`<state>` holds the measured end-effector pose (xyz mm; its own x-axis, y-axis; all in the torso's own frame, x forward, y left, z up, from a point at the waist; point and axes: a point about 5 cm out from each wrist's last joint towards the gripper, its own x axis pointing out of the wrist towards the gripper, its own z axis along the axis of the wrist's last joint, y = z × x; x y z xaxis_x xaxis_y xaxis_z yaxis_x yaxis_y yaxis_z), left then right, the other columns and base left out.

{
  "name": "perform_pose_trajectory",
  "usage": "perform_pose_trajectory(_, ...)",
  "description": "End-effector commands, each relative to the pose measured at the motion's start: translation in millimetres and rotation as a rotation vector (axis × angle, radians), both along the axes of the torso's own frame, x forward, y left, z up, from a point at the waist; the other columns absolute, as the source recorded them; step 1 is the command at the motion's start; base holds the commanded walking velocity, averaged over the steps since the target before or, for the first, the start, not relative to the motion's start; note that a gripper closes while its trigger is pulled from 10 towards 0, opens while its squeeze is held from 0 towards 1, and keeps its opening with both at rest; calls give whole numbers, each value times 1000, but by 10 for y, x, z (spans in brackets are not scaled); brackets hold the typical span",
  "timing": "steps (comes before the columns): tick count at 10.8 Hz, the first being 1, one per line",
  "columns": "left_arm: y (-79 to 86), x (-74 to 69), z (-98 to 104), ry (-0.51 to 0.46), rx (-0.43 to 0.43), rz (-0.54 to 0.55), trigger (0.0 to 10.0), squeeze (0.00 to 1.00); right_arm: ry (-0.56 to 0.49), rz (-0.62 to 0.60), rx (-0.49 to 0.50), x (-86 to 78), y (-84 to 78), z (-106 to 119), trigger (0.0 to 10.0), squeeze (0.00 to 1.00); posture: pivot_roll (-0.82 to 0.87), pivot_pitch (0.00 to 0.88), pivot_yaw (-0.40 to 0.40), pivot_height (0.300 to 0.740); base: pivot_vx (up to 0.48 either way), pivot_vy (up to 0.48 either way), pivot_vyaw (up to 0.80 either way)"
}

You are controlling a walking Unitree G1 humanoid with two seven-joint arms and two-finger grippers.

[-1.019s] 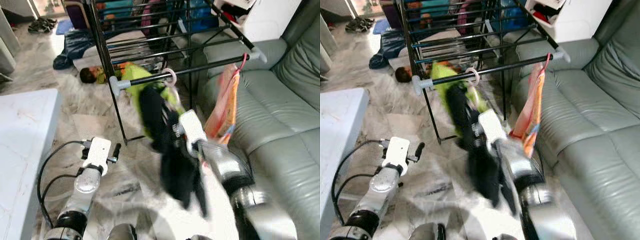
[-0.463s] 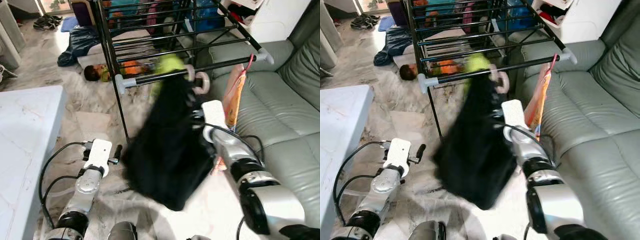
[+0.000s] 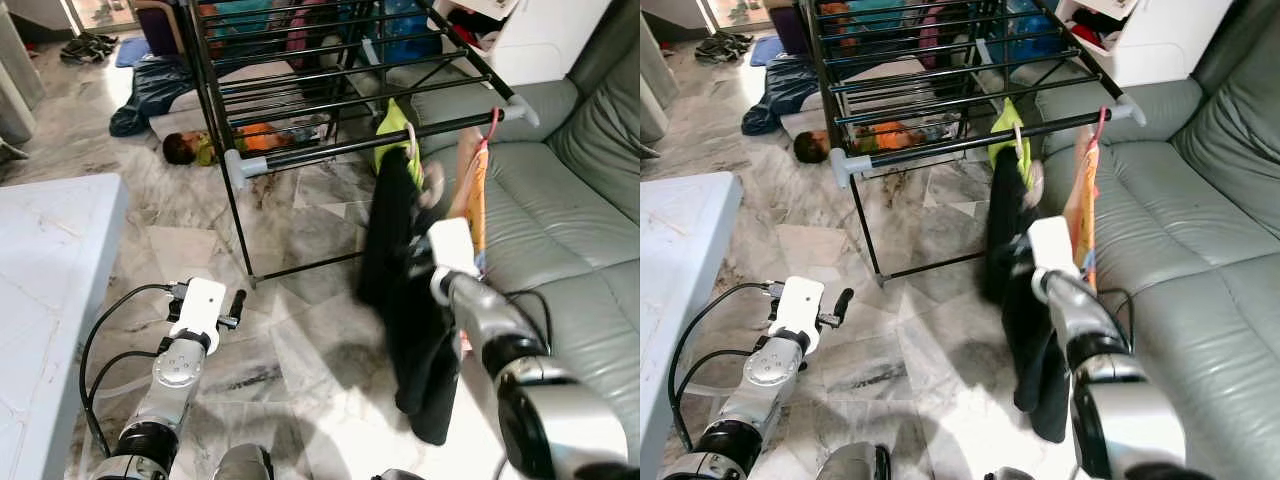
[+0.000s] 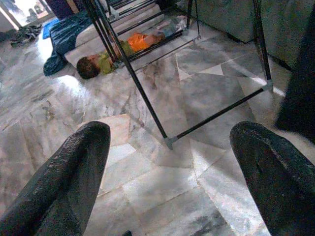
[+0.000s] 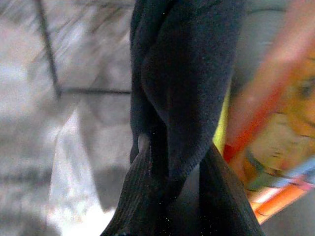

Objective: Hang hanger

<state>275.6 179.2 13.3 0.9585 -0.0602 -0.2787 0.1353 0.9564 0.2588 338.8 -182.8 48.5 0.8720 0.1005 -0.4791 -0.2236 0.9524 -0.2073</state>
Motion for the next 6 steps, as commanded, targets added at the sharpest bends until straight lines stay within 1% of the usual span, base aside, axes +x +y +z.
perform_pose_trajectory(1,-3,19,17,-2,6,-13,10000,0,-50,85,-28,34,101,96,10000,0,-40,0,-4,740,0,0,0)
perform_pose_trajectory(2,7,13,16,-2,8,-11,10000,0,-66,71,-43,-26,82,76,10000,0,-40,0,-4,740,0,0,0)
perform_pose_trajectory(3,24,6,13,-1,10,-6,10000,0,-102,59,-63,-150,65,59,10000,0,-40,0,-4,740,0,0,0)
perform_pose_trajectory(4,29,2,11,0,10,-5,10000,0,-121,49,-70,-228,58,50,10000,0,-44,0,-10,740,0,0,0)
perform_pose_trajectory(6,13,12,15,-1,9,-15,10000,0,-141,53,-79,-623,91,-43,10000,0,-52,0,-8,740,0,0,0)
